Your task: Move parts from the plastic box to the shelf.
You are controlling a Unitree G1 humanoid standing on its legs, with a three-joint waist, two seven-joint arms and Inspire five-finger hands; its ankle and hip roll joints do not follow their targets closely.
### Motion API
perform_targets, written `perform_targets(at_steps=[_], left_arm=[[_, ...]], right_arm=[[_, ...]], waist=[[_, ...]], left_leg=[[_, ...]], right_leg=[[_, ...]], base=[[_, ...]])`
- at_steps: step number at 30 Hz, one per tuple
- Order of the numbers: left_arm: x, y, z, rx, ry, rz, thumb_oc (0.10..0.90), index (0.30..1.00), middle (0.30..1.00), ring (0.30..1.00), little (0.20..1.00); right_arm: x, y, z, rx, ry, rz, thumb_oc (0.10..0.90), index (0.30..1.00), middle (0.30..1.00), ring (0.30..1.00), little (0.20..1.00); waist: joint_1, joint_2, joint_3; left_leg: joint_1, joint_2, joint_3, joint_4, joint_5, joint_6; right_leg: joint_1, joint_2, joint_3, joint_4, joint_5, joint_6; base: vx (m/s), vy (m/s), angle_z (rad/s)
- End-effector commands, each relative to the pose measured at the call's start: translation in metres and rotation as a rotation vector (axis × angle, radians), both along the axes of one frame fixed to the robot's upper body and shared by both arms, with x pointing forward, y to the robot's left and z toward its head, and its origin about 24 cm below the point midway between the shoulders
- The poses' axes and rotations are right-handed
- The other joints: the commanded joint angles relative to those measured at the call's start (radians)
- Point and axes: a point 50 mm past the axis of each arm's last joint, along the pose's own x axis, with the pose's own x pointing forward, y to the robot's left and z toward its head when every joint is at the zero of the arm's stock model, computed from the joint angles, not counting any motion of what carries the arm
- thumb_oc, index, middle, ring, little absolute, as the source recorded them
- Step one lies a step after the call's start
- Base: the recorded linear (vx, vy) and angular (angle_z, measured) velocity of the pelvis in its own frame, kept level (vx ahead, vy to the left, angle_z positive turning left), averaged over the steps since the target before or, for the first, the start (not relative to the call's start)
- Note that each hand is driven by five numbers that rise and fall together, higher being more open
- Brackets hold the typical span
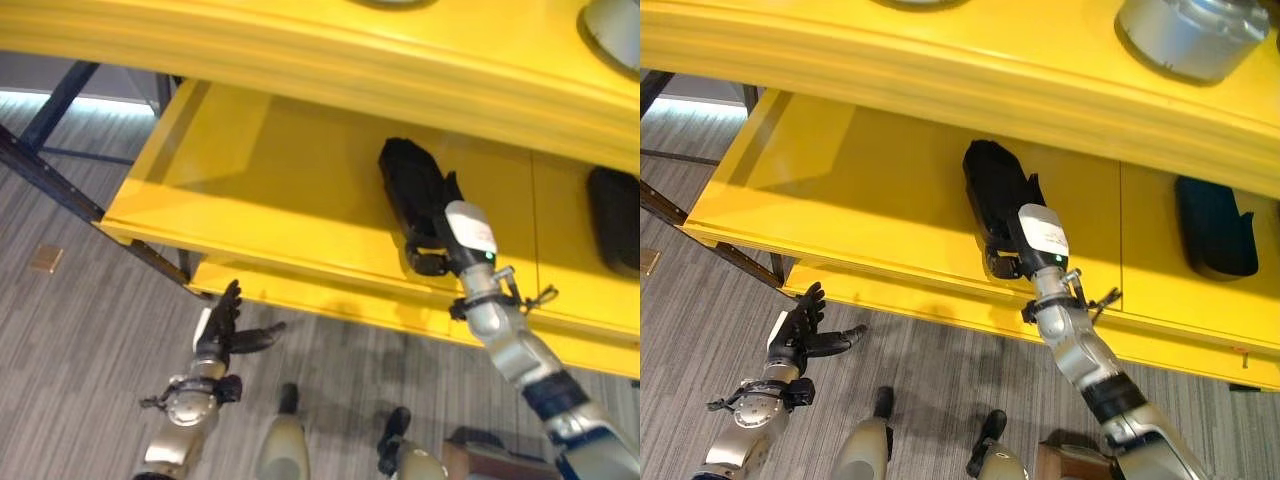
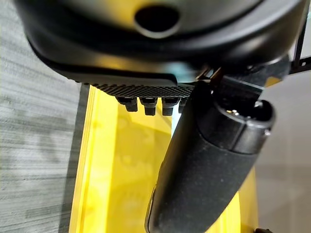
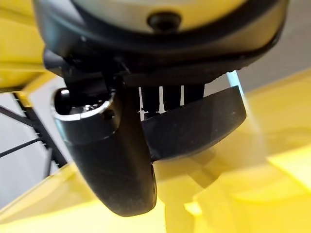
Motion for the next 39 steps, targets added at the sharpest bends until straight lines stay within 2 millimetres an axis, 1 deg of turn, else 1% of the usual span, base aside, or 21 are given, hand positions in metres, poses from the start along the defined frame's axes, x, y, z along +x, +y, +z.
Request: perform_targets(at_steps=[1,4,5,9,13,15,17,19,24,27,29,31,34,39], left_arm=[[0.008,-0.007,0.035,-0.026,-0.194,-0.063,0.9,1.0,1.0,1.0,1.0],[0.009,-0.008,0.038,-0.024,-0.202,-0.082,0.9,1.0,1.0,1.0,1.0],[0.01,-0.011,0.04,-0.026,-0.209,-0.105,0.9,1.0,1.0,1.0,1.0],[0.013,-0.015,0.046,-0.03,-0.232,-0.136,0.9,1.0,1.0,1.0,1.0],[0.019,-0.02,0.051,-0.046,-0.256,-0.143,0.9,1.0,1.0,1.0,1.0],[0.02,-0.021,0.05,-0.049,-0.254,-0.146,0.9,1.0,1.0,1.0,1.0],[0.021,-0.023,0.051,-0.051,-0.26,-0.152,0.9,1.0,1.0,1.0,1.0],[0.022,-0.025,0.052,-0.051,-0.264,-0.161,0.9,1.0,1.0,1.0,1.0],[0.022,-0.024,0.05,-0.056,-0.257,-0.15,0.9,1.0,1.0,1.0,1.0],[0.023,-0.024,0.05,-0.056,-0.255,-0.149,0.9,1.0,1.0,1.0,1.0],[0.023,-0.025,0.05,-0.059,-0.256,-0.153,0.9,1.0,1.0,1.0,1.0],[0.024,-0.026,0.051,-0.06,-0.261,-0.156,0.9,1.0,1.0,1.0,1.0],[0.026,-0.028,0.052,-0.06,-0.267,-0.152,0.9,1.0,1.0,1.0,1.0],[0.027,-0.029,0.052,-0.063,-0.265,-0.142,0.9,1.0,1.0,1.0,1.0]], right_arm=[[0.013,0.0,0.068,0.028,-0.283,-0.009,0.4,0.3,0.3,0.3,0.3],[0.025,-0.003,0.083,-0.007,-0.296,-0.044,0.4,0.3,0.3,0.3,0.3],[0.033,-0.007,0.096,-0.03,-0.309,-0.074,0.4,0.3,0.3,0.3,0.3],[0.051,-0.011,0.12,-0.051,-0.32,-0.138,0.4,0.3,0.3,0.3,0.3],[0.062,-0.01,0.134,-0.043,-0.32,-0.175,0.4,0.3,0.3,0.3,0.3],[0.064,-0.013,0.142,-0.05,-0.326,-0.194,0.4,0.3,0.3,0.3,0.3],[0.066,-0.016,0.144,-0.056,-0.327,-0.214,0.4,0.3,0.3,0.3,0.3],[0.068,-0.022,0.15,-0.071,-0.332,-0.239,0.4,0.3,0.3,0.3,0.3],[0.07,-0.032,0.15,-0.055,-0.313,-0.289,0.4,0.3,0.3,0.3,0.3],[0.071,-0.043,0.147,-0.025,-0.295,-0.341,0.4,0.3,0.3,0.3,0.3],[0.071,-0.052,0.141,-0.018,-0.279,-0.388,0.4,0.3,0.3,0.3,0.3],[0.071,-0.056,0.141,0.022,-0.285,-0.408,0.4,0.3,0.3,0.3,0.3],[0.069,-0.066,0.135,0.095,-0.284,-0.461,0.4,0.3,0.3,0.3,0.3],[0.066,-0.076,0.125,0.168,-0.281,-0.506,0.4,0.3,0.3,0.3,0.3]], waist=[[-0.002,0.023,-0.041],[-0.001,0.041,-0.023],[0.0,0.052,-0.01],[0.005,0.072,0.021],[0.008,0.083,0.046],[0.008,0.087,0.054],[0.01,0.095,0.063],[0.012,0.101,0.071],[0.014,0.109,0.084],[0.015,0.114,0.088],[0.015,0.117,0.091],[0.014,0.12,0.09],[0.01,0.123,0.093],[0.002,0.124,0.097]], left_leg=[[-0.031,0.032,-0.071,-0.022,0.043,0.012],[-0.05,0.025,-0.07,-0.005,0.042,0.011],[-0.06,0.02,-0.069,0.003,0.041,0.011],[-0.089,0.008,-0.064,0.037,0.031,0.013],[-0.132,0.002,-0.059,0.102,0.008,0.013],[-0.15,0.002,-0.062,0.128,-0.001,0.013],[-0.17,-0.001,-0.067,0.152,-0.007,0.013],[-0.19,0.001,-0.072,0.175,-0.013,0.012],[-0.203,0.0,-0.074,0.179,-0.012,0.011],[-0.203,-0.002,-0.074,0.168,-0.007,0.012],[-0.202,-0.004,-0.075,0.169,-0.01,0.012],[-0.205,-0.005,-0.076,0.165,-0.004,0.013],[-0.204,-0.005,-0.077,0.163,-0.003,0.012],[-0.205,-0.004,-0.078,0.164,-0.002,0.012]], right_leg=[[0.05,-0.055,0.028,0.123,-0.109,0.049],[0.022,-0.061,0.04,0.142,-0.109,0.047],[0.002,-0.064,0.051,0.154,-0.106,0.047],[-0.051,-0.068,0.078,0.193,-0.102,0.046],[-0.098,-0.073,0.099,0.24,-0.108,0.044],[-0.118,-0.075,0.104,0.263,-0.113,0.042],[-0.137,-0.076,0.108,0.288,-0.12,0.04],[-0.16,-0.077,0.11,0.317,-0.129,0.038],[-0.178,-0.073,0.111,0.328,-0.13,0.036],[-0.184,-0.074,0.11,0.325,-0.125,0.037],[-0.184,-0.075,0.111,0.327,-0.129,0.037],[-0.186,-0.075,0.109,0.325,-0.126,0.036],[-0.184,-0.073,0.109,0.327,-0.129,0.036],[-0.186,-0.072,0.108,0.329,-0.129,0.035]], base=[[-0.06,0.031,-0.07],[-0.09,0.043,-0.02],[-0.12,0.058,-0.07],[-0.11,0.048,-0.07],[-0.09,0.027,-0.19],[-0.06,0.004,-0.02],[-0.06,0.005,-0.01],[-0.05,0.005,0.0],[-0.01,-0.002,-0.01],[0.0,0.0,0.0],[0.0,0.0,0.0],[0.0,0.0,0.0],[0.0,0.0,0.0],[0.0,0.0,0.0]])
